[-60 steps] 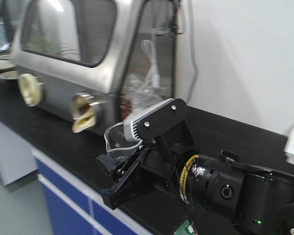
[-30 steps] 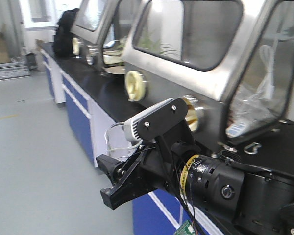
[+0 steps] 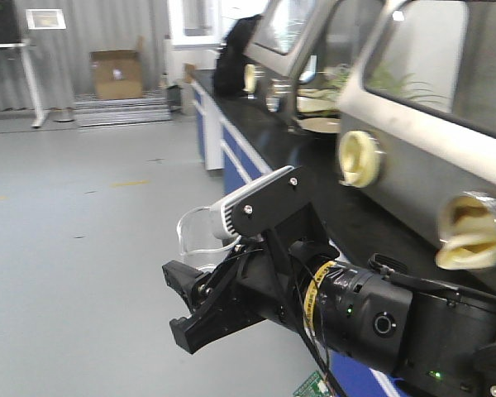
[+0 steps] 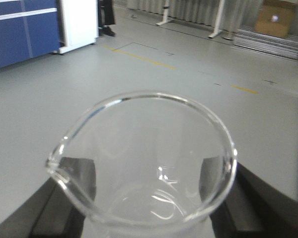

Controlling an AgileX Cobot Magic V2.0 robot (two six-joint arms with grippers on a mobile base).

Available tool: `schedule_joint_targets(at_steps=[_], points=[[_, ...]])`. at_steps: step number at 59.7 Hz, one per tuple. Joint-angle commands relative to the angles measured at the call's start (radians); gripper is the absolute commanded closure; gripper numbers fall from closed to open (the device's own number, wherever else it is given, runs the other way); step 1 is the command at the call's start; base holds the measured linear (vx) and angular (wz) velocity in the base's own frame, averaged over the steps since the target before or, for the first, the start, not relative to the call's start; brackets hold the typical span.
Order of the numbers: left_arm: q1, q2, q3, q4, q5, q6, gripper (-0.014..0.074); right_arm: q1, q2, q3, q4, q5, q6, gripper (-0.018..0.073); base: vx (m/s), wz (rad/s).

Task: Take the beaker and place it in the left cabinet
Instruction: 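Hold the beaker in the right gripper while the base drives to the cabinet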

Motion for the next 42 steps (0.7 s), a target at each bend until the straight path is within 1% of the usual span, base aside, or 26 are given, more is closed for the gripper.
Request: schedule_joint_targets(at_steps=[1, 25, 42], points=[[-0.001, -0.019, 0.016, -0.003, -0.075, -0.003, 0.0595, -0.003, -0.038, -0.038, 0.002, -0.051, 0.002, 0.0561, 0.19, 0.55], [-0.001, -0.019, 0.016, -0.003, -0.075, -0.003, 0.0595, -0.003, -0.038, -0.038, 0.002, -0.051, 0.002, 0.0561, 0.23, 0.52], [-0.001, -0.019, 0.016, -0.003, -0.075, -0.003, 0.0595, -0.003, -0.038, -0.038, 0.002, -0.047, 0.002, 0.0561, 0.31, 0.3]])
